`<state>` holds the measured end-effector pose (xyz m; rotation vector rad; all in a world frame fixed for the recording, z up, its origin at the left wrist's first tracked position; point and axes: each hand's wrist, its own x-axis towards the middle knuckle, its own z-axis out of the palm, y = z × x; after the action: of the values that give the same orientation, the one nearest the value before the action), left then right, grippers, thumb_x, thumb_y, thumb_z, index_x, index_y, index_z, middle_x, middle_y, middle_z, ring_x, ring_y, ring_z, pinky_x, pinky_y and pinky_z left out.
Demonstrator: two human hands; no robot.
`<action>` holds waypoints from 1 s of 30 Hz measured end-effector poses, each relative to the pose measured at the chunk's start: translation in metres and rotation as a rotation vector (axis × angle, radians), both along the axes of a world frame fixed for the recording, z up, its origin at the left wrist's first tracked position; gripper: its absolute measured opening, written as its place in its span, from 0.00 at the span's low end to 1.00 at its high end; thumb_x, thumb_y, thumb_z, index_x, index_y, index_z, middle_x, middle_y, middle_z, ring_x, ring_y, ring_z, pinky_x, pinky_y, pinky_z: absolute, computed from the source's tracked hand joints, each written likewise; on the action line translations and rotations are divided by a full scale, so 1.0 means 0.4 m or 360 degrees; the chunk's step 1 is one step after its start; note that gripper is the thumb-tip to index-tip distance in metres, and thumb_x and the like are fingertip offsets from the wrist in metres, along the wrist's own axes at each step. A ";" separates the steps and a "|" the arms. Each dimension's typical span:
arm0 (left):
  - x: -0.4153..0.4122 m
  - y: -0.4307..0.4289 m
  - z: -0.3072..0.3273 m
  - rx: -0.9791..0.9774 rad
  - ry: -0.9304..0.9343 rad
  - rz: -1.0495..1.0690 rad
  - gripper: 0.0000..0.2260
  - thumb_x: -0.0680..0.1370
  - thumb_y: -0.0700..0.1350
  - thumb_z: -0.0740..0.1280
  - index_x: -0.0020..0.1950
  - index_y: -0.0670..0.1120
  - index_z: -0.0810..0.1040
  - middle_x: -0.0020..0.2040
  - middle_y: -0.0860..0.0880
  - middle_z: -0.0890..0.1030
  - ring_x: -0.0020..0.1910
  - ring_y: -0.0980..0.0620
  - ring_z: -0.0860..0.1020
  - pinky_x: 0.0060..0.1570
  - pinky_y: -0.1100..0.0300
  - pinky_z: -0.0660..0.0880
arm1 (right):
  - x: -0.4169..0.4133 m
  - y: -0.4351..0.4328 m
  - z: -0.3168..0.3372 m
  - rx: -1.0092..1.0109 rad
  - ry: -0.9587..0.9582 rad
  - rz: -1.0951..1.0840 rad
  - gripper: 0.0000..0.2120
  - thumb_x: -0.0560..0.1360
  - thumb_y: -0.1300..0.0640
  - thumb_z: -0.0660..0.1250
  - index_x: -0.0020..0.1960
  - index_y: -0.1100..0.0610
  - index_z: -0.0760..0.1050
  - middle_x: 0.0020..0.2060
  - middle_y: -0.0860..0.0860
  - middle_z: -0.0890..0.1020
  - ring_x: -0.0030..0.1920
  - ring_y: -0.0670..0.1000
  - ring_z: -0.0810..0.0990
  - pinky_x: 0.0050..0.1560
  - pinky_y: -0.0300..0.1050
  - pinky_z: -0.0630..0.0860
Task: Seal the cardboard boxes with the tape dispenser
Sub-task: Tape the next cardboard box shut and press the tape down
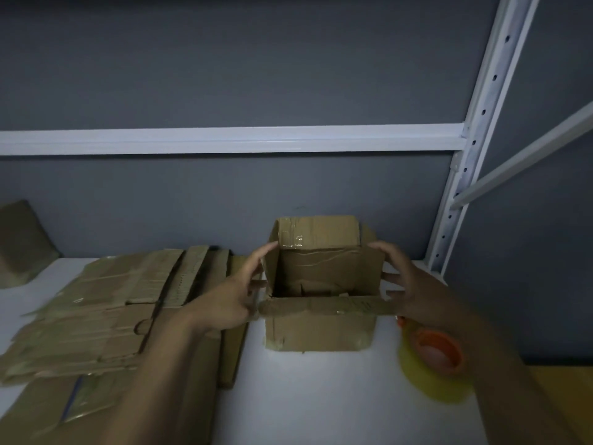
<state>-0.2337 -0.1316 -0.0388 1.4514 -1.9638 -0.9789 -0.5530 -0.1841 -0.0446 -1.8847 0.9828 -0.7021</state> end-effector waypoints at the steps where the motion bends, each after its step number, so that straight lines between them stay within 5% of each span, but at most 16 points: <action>1: -0.007 -0.002 -0.004 -0.0027 -0.0026 -0.0005 0.51 0.71 0.31 0.73 0.72 0.71 0.47 0.64 0.69 0.60 0.67 0.62 0.65 0.50 0.73 0.74 | 0.003 0.000 -0.005 -0.0007 -0.0004 -0.0008 0.42 0.64 0.58 0.78 0.64 0.31 0.58 0.60 0.26 0.62 0.62 0.36 0.67 0.60 0.39 0.70; 3: -0.013 -0.006 -0.016 -0.0096 -0.0003 0.0043 0.48 0.69 0.39 0.77 0.71 0.70 0.49 0.62 0.71 0.63 0.66 0.59 0.69 0.53 0.74 0.72 | 0.005 -0.003 -0.018 -0.0024 -0.0102 -0.0107 0.38 0.66 0.56 0.78 0.63 0.33 0.59 0.62 0.30 0.64 0.64 0.41 0.69 0.61 0.41 0.71; 7: -0.038 -0.009 -0.032 -0.0202 0.0316 0.0386 0.36 0.71 0.42 0.76 0.68 0.63 0.58 0.61 0.57 0.74 0.57 0.57 0.78 0.52 0.63 0.78 | 0.018 -0.008 -0.048 -0.0121 -0.0367 -0.0333 0.29 0.72 0.55 0.71 0.62 0.32 0.61 0.66 0.44 0.72 0.60 0.46 0.77 0.56 0.42 0.76; 9: -0.065 -0.012 -0.044 -0.0300 0.0435 0.0550 0.37 0.73 0.42 0.73 0.72 0.61 0.54 0.59 0.63 0.75 0.54 0.64 0.79 0.45 0.70 0.76 | 0.038 -0.010 -0.062 -0.0175 -0.0335 -0.0338 0.33 0.73 0.54 0.71 0.65 0.28 0.57 0.67 0.43 0.71 0.62 0.45 0.74 0.58 0.43 0.74; 12: -0.093 -0.015 -0.084 -0.0324 0.0571 0.0704 0.47 0.72 0.49 0.75 0.77 0.62 0.42 0.59 0.73 0.74 0.57 0.68 0.76 0.54 0.66 0.75 | 0.062 -0.017 -0.079 -0.0188 -0.0408 -0.0459 0.37 0.75 0.56 0.70 0.68 0.28 0.51 0.67 0.42 0.69 0.64 0.44 0.72 0.59 0.43 0.72; 15: -0.130 -0.009 -0.122 -0.0260 0.0505 0.0758 0.41 0.65 0.67 0.73 0.74 0.61 0.59 0.65 0.61 0.75 0.64 0.56 0.75 0.59 0.56 0.74 | 0.080 -0.018 -0.103 -0.0107 -0.0433 -0.0634 0.36 0.76 0.53 0.67 0.75 0.38 0.48 0.64 0.41 0.69 0.62 0.45 0.72 0.60 0.46 0.73; 17: -0.158 -0.002 -0.131 -0.0238 0.0536 0.0841 0.38 0.61 0.70 0.70 0.68 0.61 0.65 0.62 0.61 0.75 0.62 0.56 0.75 0.58 0.56 0.74 | 0.088 -0.021 -0.121 -0.0163 -0.0270 -0.0697 0.25 0.78 0.50 0.64 0.73 0.46 0.62 0.62 0.44 0.75 0.61 0.48 0.76 0.58 0.48 0.76; 23: -0.182 0.031 -0.077 -0.0363 0.0623 0.1001 0.38 0.73 0.53 0.72 0.78 0.59 0.56 0.64 0.59 0.75 0.60 0.61 0.74 0.60 0.59 0.74 | 0.104 0.000 -0.066 -0.0282 -0.0218 -0.0718 0.07 0.77 0.52 0.65 0.55 0.50 0.74 0.46 0.45 0.81 0.48 0.44 0.79 0.39 0.34 0.71; 26: -0.162 0.070 -0.022 -0.0510 0.0544 0.1075 0.27 0.75 0.47 0.71 0.72 0.56 0.67 0.56 0.63 0.77 0.53 0.67 0.75 0.47 0.72 0.72 | 0.136 0.034 -0.019 -0.0415 -0.0222 -0.0735 0.07 0.77 0.51 0.65 0.54 0.51 0.74 0.44 0.45 0.80 0.44 0.42 0.78 0.37 0.35 0.70; 30: -0.084 0.152 0.038 -0.0701 0.0584 0.1092 0.14 0.76 0.45 0.71 0.60 0.53 0.77 0.52 0.62 0.81 0.49 0.70 0.77 0.46 0.70 0.74 | 0.215 0.111 0.032 -0.0538 -0.0311 -0.0730 0.10 0.76 0.45 0.63 0.49 0.50 0.74 0.40 0.47 0.81 0.39 0.41 0.78 0.32 0.30 0.71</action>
<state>-0.2671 -0.0708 -0.0236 1.4048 -1.1785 -0.4235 -0.4672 -0.1395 -0.0319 -1.8367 1.2416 -1.3692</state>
